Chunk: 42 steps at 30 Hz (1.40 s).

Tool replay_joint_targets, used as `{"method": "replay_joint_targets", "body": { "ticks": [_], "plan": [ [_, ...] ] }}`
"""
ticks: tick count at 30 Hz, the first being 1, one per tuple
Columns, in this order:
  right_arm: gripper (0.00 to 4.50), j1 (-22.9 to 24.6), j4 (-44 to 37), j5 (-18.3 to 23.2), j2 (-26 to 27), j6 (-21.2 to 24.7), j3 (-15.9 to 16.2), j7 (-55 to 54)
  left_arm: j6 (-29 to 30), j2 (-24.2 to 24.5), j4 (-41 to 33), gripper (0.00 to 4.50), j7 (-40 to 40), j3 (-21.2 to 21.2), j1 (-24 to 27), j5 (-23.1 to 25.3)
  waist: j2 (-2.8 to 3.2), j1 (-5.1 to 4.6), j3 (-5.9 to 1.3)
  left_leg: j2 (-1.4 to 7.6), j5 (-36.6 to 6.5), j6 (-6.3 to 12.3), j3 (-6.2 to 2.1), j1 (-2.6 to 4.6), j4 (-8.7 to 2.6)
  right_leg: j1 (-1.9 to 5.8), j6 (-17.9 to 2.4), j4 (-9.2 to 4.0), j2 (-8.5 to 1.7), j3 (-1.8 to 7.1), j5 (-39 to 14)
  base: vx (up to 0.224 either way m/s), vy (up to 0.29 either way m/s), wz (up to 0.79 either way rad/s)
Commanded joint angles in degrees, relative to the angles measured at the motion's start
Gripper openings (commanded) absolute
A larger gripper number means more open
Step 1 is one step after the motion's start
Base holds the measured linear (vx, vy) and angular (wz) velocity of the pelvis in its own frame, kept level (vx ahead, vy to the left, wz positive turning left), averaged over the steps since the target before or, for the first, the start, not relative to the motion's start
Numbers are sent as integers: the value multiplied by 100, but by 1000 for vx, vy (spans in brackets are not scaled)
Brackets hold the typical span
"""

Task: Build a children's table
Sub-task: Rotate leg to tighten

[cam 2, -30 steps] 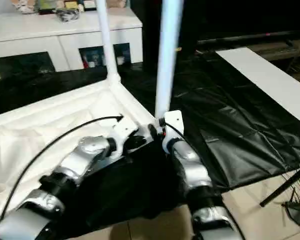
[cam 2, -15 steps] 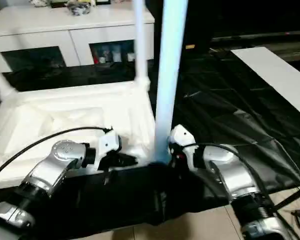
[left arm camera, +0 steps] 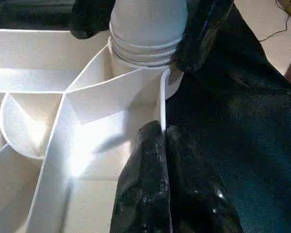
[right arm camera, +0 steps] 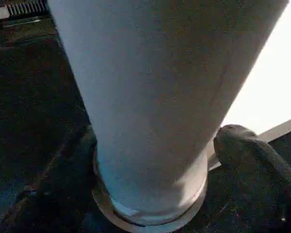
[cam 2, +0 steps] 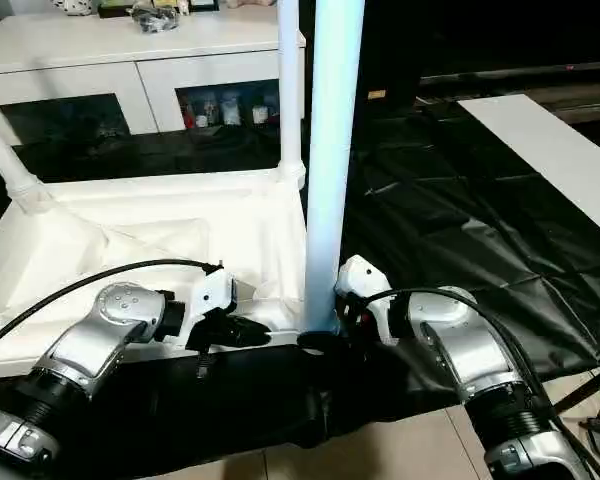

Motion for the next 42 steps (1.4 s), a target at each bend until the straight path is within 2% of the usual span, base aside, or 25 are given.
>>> {"method": "replay_joint_targets", "body": {
  "ticks": [1, 6, 8, 10, 12, 14, 15, 16, 17, 19, 20, 21, 23, 26, 27, 29, 30, 32, 34, 35, 36, 37, 39, 41, 42],
  "plan": [
    [348, -78, 46, 2, 92, -22, 76, -31, 12, -59, -137, 0, -152, -134, 85, -96, -101, -20, -306, 261, -858, 450, -93, 12, -395, 287, -1386, -286, -302, 227, -1086, 0, 0, 0],
    [309, -43, 202, 195, 404, -8, -200, -358, 52, -86, -83, 0, -89, -115, 116, -78, -100, -67, -303, 257, -906, 424, -97, 2, -401, 288, -1391, -289, -299, 226, -1113, 0, 0, 0],
    [297, -90, 442, 190, 773, -34, -439, -1073, 81, -185, 123, 0, 297, -98, 63, 115, -96, -137, -300, 251, -947, 377, -105, -13, -406, 279, -1386, -298, -307, 231, -1190, 0, 0, 0],
    [280, -103, 511, 166, 876, -41, -489, -1290, 102, -224, 204, 0, 448, -91, 37, 188, -107, -172, -285, 233, -1086, 275, -124, -14, -427, 296, -1291, -333, -307, 219, -1509, 0, 0, 0],
    [274, -136, 664, 65, 1192, 24, -598, -1979, 172, -396, 490, 0, 895, -11, -79, 307, -92, -205, -269, 235, -1207, 216, -123, 8, -441, 261, -1218, -368, -304, 226, -1735, 0, 0, 0],
    [273, -187, 849, -78, 1569, 143, -725, -2819, 314, -634, 833, 0, 1456, 107, -246, 406, -107, -261, -251, 211, -1402, 46, -132, 24, -461, 248, -1070, -418, -304, 225, -2174, 0, 0, 0],
    [271, -280, 1091, -257, 1935, 211, -852, -3730, 559, -917, 1198, 0, 2141, 280, -452, 461, -113, -285, -260, 205, -1396, -19, -143, 26, -465, 249, -1022, -421, -301, 224, -2221, 0, 0, 0],
    [270, -302, 1140, -288, 1994, 218, -878, -3882, 603, -966, 1258, 0, 2254, 313, -487, 465, -107, -296, -253, 204, -1407, -47, -148, 26, -471, 237, -997, -427, -301, 227, -2254, 0, 0, 0],
    [270, -316, 1174, -309, 2035, 222, -895, -3986, 632, -999, 1300, 0, 2332, 335, -512, 469, -107, -295, -259, 200, -1465, -62, -150, 45, -470, 234, -970, -442, -306, 224, -2300, 0, 0, 0],
    [270, -524, 1564, -412, 2457, 341, -1094, -5046, 751, -1362, 1759, 0, 3233, 612, -787, 468, -97, -311, -259, 197, -1459, -52, -146, 38, -473, 219, -985, -444, -299, 229, -2200, 0, 0, 0],
    [270, -611, 1700, -439, 2619, 364, -1141, -5413, 725, -1506, 1920, 0, 3599, 710, -884, 461, -92, -314, -259, 177, -1505, -77, -147, 59, -470, 212, -968, -462, -292, 221, -2277, 0, 0, 0],
    [270, -727, 1864, -471, 2814, 366, -1167, -5821, 656, -1662, 2112, 0, 3993, 784, -988, 479, -114, -287, -285, 178, -1440, -28, -145, 65, -461, 233, -970, -464, -306, 227, -2146, 0, 0, 0],
    [270, -848, 2023, -612, 2946, 343, -1063, -5923, 536, -1750, 2302, 0, 4187, 777, -1072, 576, -107, -292, -275, 172, -1383, 49, -145, 37, -470, 232, -986, -454, -288, 226, -2010, 0, 0, 0],
    [270, -909, 2105, -625, 3020, 298, -1046, -5864, 447, -1779, 2377, 0, 4178, 765, -1102, 617, -114, -280, -278, 163, -1337, 183, -142, 10, -462, 253, -959, -455, -302, 226, -1982, 0, 0, 0],
    [305, -899, 2014, -367, 3097, 110, -1195, -5565, 357, -1761, 2336, 0, 4027, 730, -1081, 627, -124, -272, -290, 170, -1279, 252, -139, 1, -455, 261, -944, -453, -316, 232, -1973, 0, 0, 0],
    [339, -846, 1778, -374, 2991, -160, -1088, -5121, 240, -1657, 2171, 0, 3621, 612, -1000, 644, -102, -258, -295, 180, -1221, 302, -143, -2, -456, 263, -946, -448, -319, 229, -1925, 0, 0, 0],
    [341, -823, 1682, -400, 2911, -216, -1034, -4967, 157, -1598, 2076, 0, 3385, 548, -949, 639, -101, -254, -296, 185, -1218, 323, -144, -4, -456, 263, -951, -450, -321, 226, -1902, 0, 0, 0],
    [361, -824, 1642, -411, 2836, -259, -1017, -4919, 149, -1551, 2022, 0, 3239, 507, -912, 625, -107, -294, -296, 182, -1139, 366, -167, -76, -466, 317, -961, -411, -323, 213, -1785, 0, 0, 0],
    [383, -774, 1349, -252, 2466, -294, -957, -4258, -54, -1303, 1733, 0, 2490, 283, -711, 571, -112, -309, -291, 194, -1230, 405, -159, -51, -458, 298, -1007, -428, -323, 214, -1848, 0, 0, 0],
    [383, -773, 1343, -248, 2457, -295, -956, -4242, -57, -1298, 1727, 0, 2473, 278, -706, 570, -112, -309, -291, 194, -1230, 405, -159, -51, -458, 298, -1007, -428, -323, 214, -1848, 0, 0, 0],
    [395, -722, 1120, -417, 2049, -508, -727, -3784, -92, -1084, 1484, 0, 1937, 122, -546, 523, -106, -307, -298, 196, -1215, 419, -150, -35, -449, 285, -1042, -426, -324, 221, -1818, 0, 0, 0],
    [405, -668, 960, -426, 1838, -513, -614, -3424, -145, -966, 1324, 0, 1626, 49, -452, 466, -111, -291, -305, 209, -1113, 436, -148, -38, -447, 298, -1090, -406, -324, 216, -1692, 0, 0, 0],
    [427, -524, 608, -289, 1444, -359, -445, -2568, -121, -789, 1021, 0, 1145, -15, -296, 326, -74, -243, -297, 231, -1082, 504, -125, -10, -437, 263, -1182, -389, -317, 228, -1562, 0, 0, 0],
    [427, -347, 230, -99, 1040, -215, -294, -1647, -74, -639, 777, 0, 812, -56, -192, 237, -67, -192, -301, 250, -1038, 555, -111, 12, -424, 271, -1246, -354, -300, 229, -1305, 0, 0, 0],
    [427, -347, 230, -99, 1040, -215, -294, -1647, -74, -639, 777, 0, 812, -56, -192, 237, -70, -191, -298, 254, -1005, 577, -108, 2, -426, 280, -1270, -340, -288, 225, -1208, 0, 0, 0]
  ]
}}
